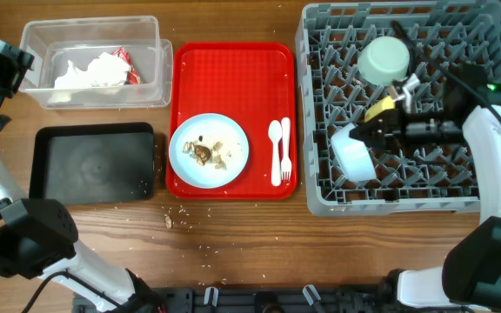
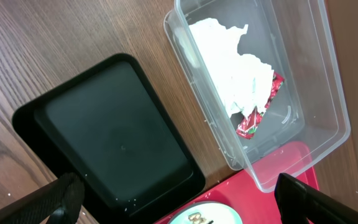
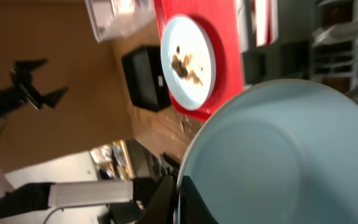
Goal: Sort waste into correct bins and load items into the dishwasher rack
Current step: 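Carry the light blue bowl into the dish rack and release it, then reach the right gripper to the white plastic spoon on the tray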
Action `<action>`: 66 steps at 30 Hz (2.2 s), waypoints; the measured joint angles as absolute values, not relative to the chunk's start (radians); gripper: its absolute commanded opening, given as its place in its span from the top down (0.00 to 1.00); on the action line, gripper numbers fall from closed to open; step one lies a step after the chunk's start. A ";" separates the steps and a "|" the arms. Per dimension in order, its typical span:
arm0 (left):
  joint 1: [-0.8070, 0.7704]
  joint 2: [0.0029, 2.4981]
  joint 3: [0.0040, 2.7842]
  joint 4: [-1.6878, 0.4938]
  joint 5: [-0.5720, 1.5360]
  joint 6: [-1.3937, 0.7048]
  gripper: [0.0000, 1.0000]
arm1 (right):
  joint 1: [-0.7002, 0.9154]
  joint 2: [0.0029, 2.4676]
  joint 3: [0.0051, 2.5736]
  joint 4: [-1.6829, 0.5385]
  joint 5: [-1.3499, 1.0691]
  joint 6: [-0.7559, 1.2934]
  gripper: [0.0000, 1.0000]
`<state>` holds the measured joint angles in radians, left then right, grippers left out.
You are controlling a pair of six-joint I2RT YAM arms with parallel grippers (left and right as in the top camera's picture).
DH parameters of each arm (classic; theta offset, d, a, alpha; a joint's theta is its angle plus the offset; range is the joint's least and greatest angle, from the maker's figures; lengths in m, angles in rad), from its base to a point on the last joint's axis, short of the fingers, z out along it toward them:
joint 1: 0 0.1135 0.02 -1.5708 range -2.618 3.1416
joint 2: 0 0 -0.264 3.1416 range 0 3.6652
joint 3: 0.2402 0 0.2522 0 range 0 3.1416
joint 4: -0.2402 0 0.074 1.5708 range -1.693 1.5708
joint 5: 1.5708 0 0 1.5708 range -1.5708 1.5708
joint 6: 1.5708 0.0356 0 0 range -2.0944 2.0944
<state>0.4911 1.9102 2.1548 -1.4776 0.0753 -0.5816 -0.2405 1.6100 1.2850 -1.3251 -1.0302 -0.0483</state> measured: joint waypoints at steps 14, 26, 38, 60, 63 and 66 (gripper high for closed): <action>0.491 1.910 2.155 -1.478 0.075 -0.582 0.00 | -0.310 1.606 1.220 -1.187 -1.242 -0.070 0.96; 0.491 1.910 2.155 -1.478 0.075 -0.582 0.00 | -0.310 1.592 1.098 -0.940 -1.229 0.141 0.96; 0.491 1.910 2.155 -1.478 0.075 -0.581 0.00 | -0.311 1.441 1.090 -0.966 -0.720 0.255 0.68; 0.491 1.910 2.155 -1.478 0.075 -0.582 0.00 | -0.109 1.536 1.207 -1.192 -0.348 0.157 0.96; 0.491 1.910 2.155 -1.478 0.075 -0.582 0.00 | -0.108 1.555 1.199 -1.208 -0.179 0.259 0.96; 0.491 1.910 2.155 -1.478 0.075 -0.582 0.00 | -0.108 1.555 1.200 -1.251 -0.023 0.381 0.96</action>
<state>0.4911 1.9102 2.1548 -1.4776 0.0753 -0.5816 -0.1081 1.5551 1.2003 -1.2507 -0.0235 0.3805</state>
